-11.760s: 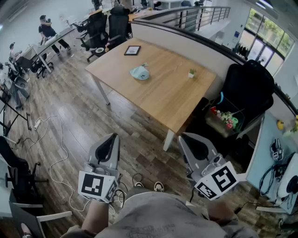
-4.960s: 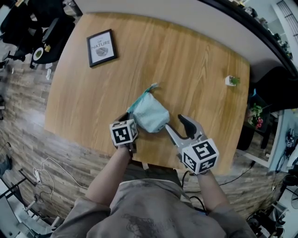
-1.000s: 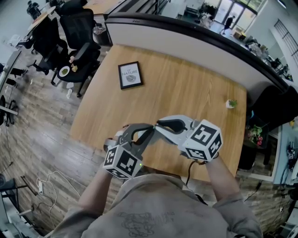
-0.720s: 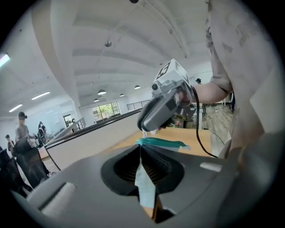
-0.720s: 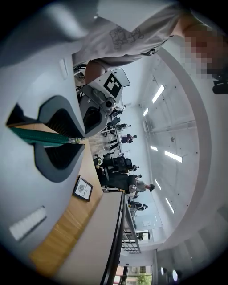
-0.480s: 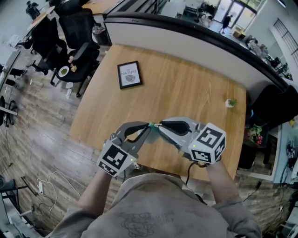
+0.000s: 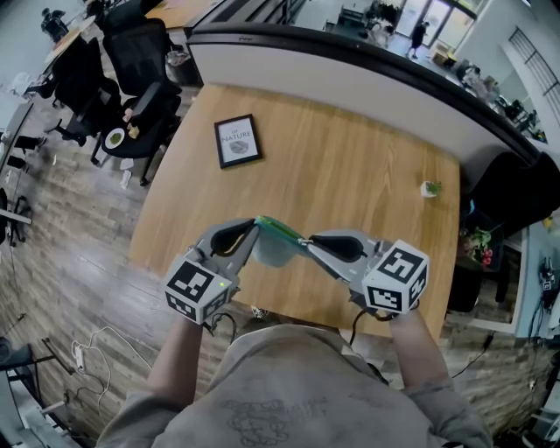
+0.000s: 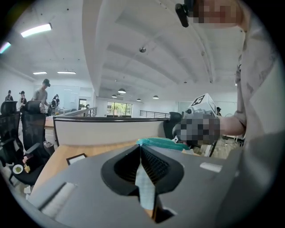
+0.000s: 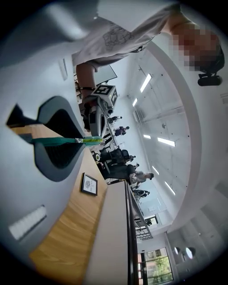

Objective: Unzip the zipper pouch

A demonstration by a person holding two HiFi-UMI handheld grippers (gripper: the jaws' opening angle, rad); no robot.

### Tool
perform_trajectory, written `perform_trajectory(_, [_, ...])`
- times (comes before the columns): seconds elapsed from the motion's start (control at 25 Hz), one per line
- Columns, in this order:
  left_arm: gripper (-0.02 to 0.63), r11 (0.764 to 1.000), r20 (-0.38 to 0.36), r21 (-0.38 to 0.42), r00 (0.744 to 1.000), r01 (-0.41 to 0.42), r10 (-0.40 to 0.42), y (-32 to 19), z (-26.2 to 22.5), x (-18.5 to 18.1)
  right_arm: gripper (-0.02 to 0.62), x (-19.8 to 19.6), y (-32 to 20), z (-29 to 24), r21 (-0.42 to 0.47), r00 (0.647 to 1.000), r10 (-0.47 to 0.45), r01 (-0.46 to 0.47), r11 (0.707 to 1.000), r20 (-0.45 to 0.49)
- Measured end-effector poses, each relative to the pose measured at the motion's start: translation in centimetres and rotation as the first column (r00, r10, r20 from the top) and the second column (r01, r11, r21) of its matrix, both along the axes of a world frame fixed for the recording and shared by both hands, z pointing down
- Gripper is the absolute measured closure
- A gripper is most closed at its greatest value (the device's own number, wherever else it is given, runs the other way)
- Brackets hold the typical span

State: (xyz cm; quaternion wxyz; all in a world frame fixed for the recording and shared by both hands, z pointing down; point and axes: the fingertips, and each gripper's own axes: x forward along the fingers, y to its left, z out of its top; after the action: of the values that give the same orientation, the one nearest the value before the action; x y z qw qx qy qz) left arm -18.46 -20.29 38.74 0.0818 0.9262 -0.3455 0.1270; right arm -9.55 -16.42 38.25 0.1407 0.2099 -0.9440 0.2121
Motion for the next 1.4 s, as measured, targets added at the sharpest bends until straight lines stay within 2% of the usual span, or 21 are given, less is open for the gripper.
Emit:
perform_trajectory(0.32, [0.597,0.995,-0.061,-0.02,0.993,0.103,-0.104,-1.9,-0.8,-4.2,0.583,2.6,0.7,1.1,-0.03,0.999,0.023,-0.024,0.999,-0.026])
perform_trajectory(0.52, [0.597,0.997,-0.016,-0.003,0.997,0.072,-0.072,-1.6,-0.5,-3.9,0.584,3.4,1.3,1.7,-0.074,1.0,0.026,-0.026,0.997,0.001])
perform_trajectory(0.68, [0.597,0.998,-0.027,-0.007,0.997,0.065,-0.066,-1.4,-0.6,-3.7,0.584,3.7,1.2,1.7,-0.087,1.0,0.029,-0.028,0.996,0.011])
perform_trajectory(1.04, [0.595,0.999,-0.022,-0.031,0.999,0.042,-0.042,-0.9,0.2,-3.1,0.581,4.1,0.6,2.6,-0.037,0.994,0.076,-0.079,0.996,-0.083])
perform_trajectory(1.24, [0.595,0.996,-0.025,-0.071,0.998,0.056,-0.058,-1.1,1.2,-2.7,0.58,4.3,0.4,3.1,-0.045,0.991,0.102,-0.106,0.993,-0.083])
perform_trajectory(1.4, [0.595,0.996,-0.029,-0.069,0.998,0.054,-0.056,-1.1,0.9,-2.6,0.58,4.6,-0.3,2.7,-0.027,0.983,0.166,-0.168,0.985,-0.077])
